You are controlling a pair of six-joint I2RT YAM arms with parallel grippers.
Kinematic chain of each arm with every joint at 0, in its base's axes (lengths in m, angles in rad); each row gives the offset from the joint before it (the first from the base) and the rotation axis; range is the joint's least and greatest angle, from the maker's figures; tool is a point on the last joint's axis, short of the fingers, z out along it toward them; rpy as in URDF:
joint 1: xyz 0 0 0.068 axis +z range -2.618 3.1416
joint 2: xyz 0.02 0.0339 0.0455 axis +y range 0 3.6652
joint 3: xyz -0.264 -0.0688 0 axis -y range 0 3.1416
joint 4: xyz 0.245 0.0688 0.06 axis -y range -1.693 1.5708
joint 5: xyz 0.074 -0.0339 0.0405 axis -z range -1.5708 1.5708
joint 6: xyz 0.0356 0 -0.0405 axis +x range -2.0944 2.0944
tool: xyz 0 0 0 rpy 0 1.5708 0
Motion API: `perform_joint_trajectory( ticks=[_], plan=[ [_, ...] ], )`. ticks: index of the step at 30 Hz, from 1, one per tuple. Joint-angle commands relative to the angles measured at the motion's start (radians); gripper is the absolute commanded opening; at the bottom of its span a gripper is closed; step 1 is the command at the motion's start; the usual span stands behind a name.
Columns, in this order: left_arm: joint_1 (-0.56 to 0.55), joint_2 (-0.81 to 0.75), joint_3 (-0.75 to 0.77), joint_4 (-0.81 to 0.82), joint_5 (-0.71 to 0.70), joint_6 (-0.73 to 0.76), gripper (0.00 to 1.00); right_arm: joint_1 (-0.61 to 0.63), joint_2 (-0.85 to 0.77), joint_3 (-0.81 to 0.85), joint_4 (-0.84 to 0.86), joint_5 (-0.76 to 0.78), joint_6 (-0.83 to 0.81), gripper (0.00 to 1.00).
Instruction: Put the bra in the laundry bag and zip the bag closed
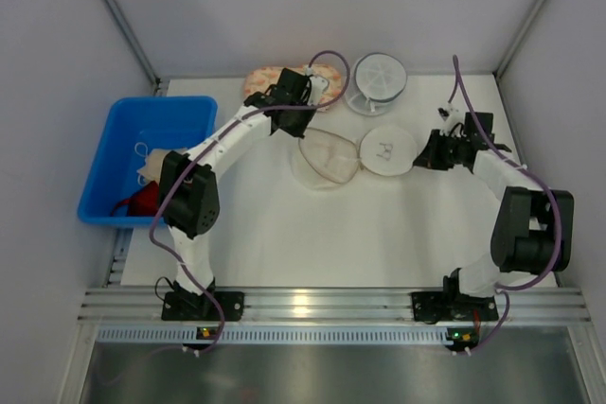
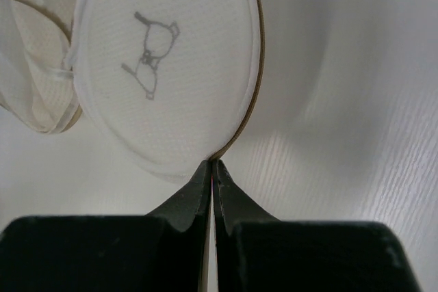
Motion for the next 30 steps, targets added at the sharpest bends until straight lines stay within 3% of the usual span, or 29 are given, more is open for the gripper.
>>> perform_joint_trajectory(
  ticks=[1, 3, 4, 7, 9, 10, 11, 12, 13, 14, 17, 23, 24, 30],
  plan=[
    [0.015, 0.033, 0.068, 0.015, -0.101, 0.018, 0.01, -0.011, 0.034, 0.044, 0.153, 0.029, 0.064, 0.00],
    [0.024, 0.044, 0.091, 0.015, -0.106, 0.013, 0.20, -0.009, 0.092, 0.071, 0.156, 0.007, 0.077, 0.00],
    [0.028, 0.046, 0.111, 0.016, -0.074, 0.015, 0.46, -0.009, 0.117, 0.088, 0.141, -0.016, 0.078, 0.01],
    [0.065, 0.008, 0.152, 0.016, -0.029, 0.016, 0.80, -0.011, 0.175, 0.153, 0.104, -0.054, 0.074, 0.35],
    [0.076, -0.041, 0.157, 0.013, 0.025, 0.032, 0.87, -0.011, 0.160, 0.168, 0.097, -0.048, 0.072, 0.49],
    [0.084, -0.064, 0.151, 0.011, 0.031, 0.053, 0.89, -0.011, 0.148, 0.171, 0.093, -0.040, 0.062, 0.64],
    [0.088, -0.112, 0.148, -0.002, 0.048, 0.064, 0.94, -0.012, 0.122, 0.188, 0.076, -0.034, 0.052, 0.71],
    [0.091, -0.134, 0.146, -0.016, 0.052, 0.073, 0.95, -0.014, 0.108, 0.197, 0.064, -0.033, 0.042, 0.77],
    [0.110, -0.207, 0.128, -0.040, 0.096, 0.078, 0.98, -0.023, 0.067, 0.225, 0.027, -0.025, 0.029, 0.95],
    [0.123, -0.233, 0.119, -0.071, 0.118, 0.069, 0.98, -0.027, 0.050, 0.234, 0.015, -0.022, 0.022, 0.99],
    [0.214, -0.341, 0.045, -0.113, 0.190, 0.049, 0.98, -0.037, -0.015, 0.269, -0.049, -0.011, -0.018, 0.99],
    [0.528, -0.468, -0.067, -0.228, 0.242, 0.050, 0.96, -0.037, -0.102, 0.329, -0.211, -0.043, -0.138, 0.99],
    [0.648, -0.473, -0.076, -0.246, 0.252, 0.049, 0.96, -0.037, -0.110, 0.331, -0.250, -0.050, -0.156, 0.99],
    [0.982, -0.373, -0.104, -0.282, 0.312, 0.122, 0.91, -0.037, -0.216, 0.285, -0.295, 0.033, -0.157, 0.99]
  ],
)
